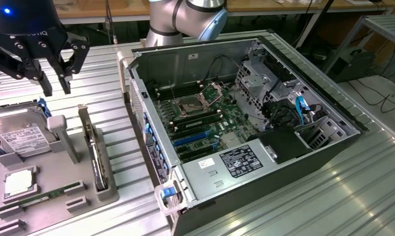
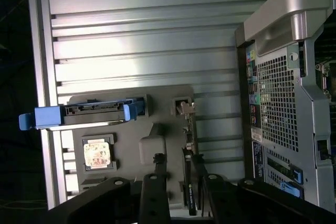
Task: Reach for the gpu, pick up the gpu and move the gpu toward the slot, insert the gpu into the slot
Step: 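Pick up the gpu and move the gpu toward the slot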
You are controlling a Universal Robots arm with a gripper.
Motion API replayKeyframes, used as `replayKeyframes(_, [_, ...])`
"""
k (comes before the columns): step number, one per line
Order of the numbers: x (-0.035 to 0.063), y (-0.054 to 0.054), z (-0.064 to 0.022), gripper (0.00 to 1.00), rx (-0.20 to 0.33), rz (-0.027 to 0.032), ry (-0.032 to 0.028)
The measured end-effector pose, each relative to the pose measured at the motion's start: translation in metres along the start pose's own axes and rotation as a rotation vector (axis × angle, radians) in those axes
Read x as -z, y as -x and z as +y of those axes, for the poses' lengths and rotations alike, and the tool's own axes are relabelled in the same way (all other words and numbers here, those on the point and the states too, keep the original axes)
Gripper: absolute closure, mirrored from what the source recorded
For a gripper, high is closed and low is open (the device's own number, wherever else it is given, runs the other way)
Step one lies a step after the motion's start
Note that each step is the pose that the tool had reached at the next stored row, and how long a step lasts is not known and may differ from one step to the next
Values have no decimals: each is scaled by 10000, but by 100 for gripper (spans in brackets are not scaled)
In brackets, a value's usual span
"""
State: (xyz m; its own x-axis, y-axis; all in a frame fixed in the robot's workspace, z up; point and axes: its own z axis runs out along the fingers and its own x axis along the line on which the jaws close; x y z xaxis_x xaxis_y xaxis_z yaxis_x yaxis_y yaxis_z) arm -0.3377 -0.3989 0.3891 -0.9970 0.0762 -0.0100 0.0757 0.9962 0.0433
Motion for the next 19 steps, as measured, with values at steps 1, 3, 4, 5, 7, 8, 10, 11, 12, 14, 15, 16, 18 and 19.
replayKeyframes(1, [0, 0, 0, 64, 0, 0, 0])
replayKeyframes(3, [0, -5, 0, 58, -1, -12, -1])
replayKeyframes(4, [0, -5, 0, 52, 0, -13, -1])
replayKeyframes(5, [0, -5, 0, 46, 2, -14, -1])
replayKeyframes(7, [0, -8, -6, 40, 28, -12, -1])
replayKeyframes(8, [1, -8, -11, 40, 83, -9, -1])
replayKeyframes(10, [1, -7, -20, 40, 222, -4, 2])
replayKeyframes(11, [1, -7, -22, 40, 319, 0, 3])
replayKeyframes(12, [0, -7, -25, 40, 416, 4, 5])
replayKeyframes(14, [-2, -6, -39, 40, 586, 13, 5])
replayKeyframes(15, [-5, -5, -52, 40, 625, 14, 6])
replayKeyframes(16, [-8, -4, -65, 40, 665, 15, 7])
replayKeyframes(18, [-14, -2, -86, 40, 763, 20, 8])
replayKeyframes(19, [-18, -1, -100, 40, 805, 22, 8])
